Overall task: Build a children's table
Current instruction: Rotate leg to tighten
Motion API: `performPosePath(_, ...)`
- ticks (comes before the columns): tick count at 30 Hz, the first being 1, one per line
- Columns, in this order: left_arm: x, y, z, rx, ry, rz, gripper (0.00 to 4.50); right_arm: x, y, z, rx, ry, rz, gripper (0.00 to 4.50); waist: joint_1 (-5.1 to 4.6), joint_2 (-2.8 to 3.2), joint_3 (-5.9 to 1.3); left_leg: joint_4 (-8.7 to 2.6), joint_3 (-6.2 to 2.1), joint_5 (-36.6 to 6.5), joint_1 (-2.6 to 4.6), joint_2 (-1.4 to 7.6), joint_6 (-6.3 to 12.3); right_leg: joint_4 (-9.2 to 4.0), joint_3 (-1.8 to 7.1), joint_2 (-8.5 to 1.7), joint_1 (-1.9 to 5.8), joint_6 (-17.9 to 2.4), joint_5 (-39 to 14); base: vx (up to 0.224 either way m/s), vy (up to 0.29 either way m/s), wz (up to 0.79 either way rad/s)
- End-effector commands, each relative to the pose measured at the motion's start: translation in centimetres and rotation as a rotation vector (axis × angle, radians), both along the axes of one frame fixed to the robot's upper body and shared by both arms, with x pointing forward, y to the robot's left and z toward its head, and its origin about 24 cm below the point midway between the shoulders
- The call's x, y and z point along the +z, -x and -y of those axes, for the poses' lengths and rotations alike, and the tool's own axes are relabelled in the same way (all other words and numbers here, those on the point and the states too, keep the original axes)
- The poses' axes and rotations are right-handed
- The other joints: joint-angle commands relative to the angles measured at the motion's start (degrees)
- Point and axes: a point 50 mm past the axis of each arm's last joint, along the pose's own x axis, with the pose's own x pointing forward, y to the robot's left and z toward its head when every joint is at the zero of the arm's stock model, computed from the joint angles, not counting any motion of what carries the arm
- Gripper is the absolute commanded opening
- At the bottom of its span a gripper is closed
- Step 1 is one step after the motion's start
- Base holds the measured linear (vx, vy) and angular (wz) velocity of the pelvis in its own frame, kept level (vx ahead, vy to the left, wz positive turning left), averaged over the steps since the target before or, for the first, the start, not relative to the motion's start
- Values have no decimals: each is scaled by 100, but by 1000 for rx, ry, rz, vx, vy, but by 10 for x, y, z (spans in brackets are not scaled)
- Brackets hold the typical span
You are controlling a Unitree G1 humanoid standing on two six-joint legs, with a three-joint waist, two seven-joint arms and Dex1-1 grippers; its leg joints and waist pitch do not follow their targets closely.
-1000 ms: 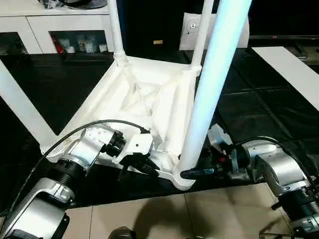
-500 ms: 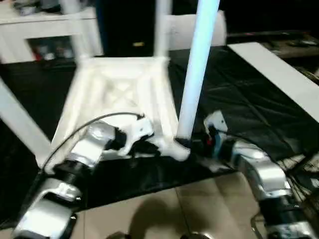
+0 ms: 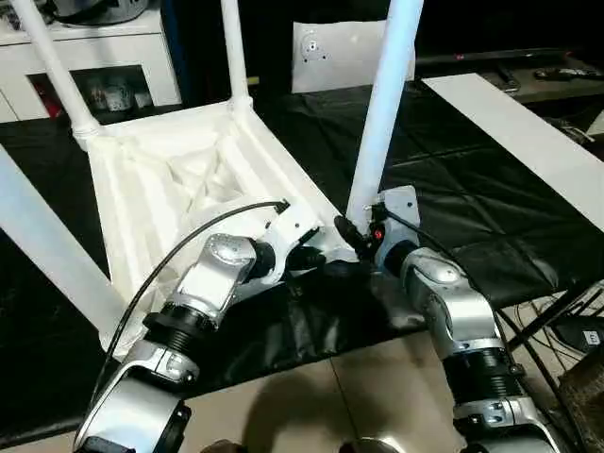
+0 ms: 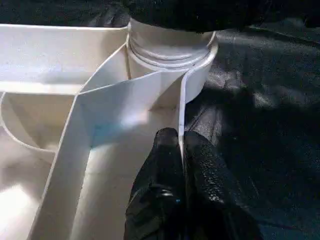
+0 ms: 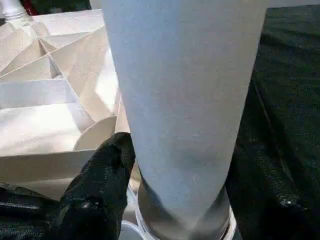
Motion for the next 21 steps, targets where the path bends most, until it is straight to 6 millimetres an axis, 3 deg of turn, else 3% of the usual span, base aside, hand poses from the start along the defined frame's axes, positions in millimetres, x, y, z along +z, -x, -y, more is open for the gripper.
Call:
performPosePath(1, 20, -3, 15, -49, 44, 113, 0, -4, 11, -32, 190, -22, -2, 323, 53, -22, -375, -391, -111, -1549, 84, 166, 74, -494, 146, -276, 229, -1075, -1370, 0, 0, 0)
performPosePath(2, 19, -2, 13, -68, 41, 112, 0, -2, 13, -30, 222, -8, 16, 323, 57, -45, -377, -389, -107, -1535, 88, 167, 78, -495, 143, -267, 230, -1057, -1375, 0, 0, 0)
performPosePath(5, 16, 3, 3, -156, 6, 109, 0, 2, 17, -21, 297, -1, 53, 339, 87, -36, -384, -386, -117, -1442, 74, 166, 129, -480, 142, -271, 249, -1034, -1308, 0, 0, 0)
performPosePath(6, 15, 5, -1, -204, -11, 113, 0, 3, 19, -15, 331, -16, 55, 339, 76, -77, -389, -379, -103, -1415, 67, 173, 159, -472, 147, -265, 257, -1038, -1237, 0, 0, 0)
performPosePath(8, 13, 7, -8, -262, -34, 108, 0, 4, 24, -8, 412, -4, 67, 339, 101, -52, -392, -365, -97, -1281, 73, 193, 261, -434, 150, -274, 258, -1119, -963, 0, 0, 0)
performPosePath(9, 13, 9, -10, -292, -40, 112, 0, 4, 26, -5, 446, 7, 70, 339, 108, -72, -391, -364, -97, -1236, 66, 192, 275, -432, 142, -273, 259, -1150, -910, 0, 0, 0)
performPosePath(14, 15, 17, -19, -469, -65, 106, 0, 5, 37, 14, 621, 34, 81, 339, 201, -63, -377, -368, -82, -1360, 123, 220, 210, -431, 148, -284, 224, -1198, -1127, 0, 0, 0)
performPosePath(21, 14, 29, -31, -702, -103, 27, 0, 8, 48, 38, 848, 42, 45, 339, 355, -68, -373, -357, -64, -1308, 138, 243, 275, -393, 141, -291, 223, -1327, -936, 0, 0, 0)
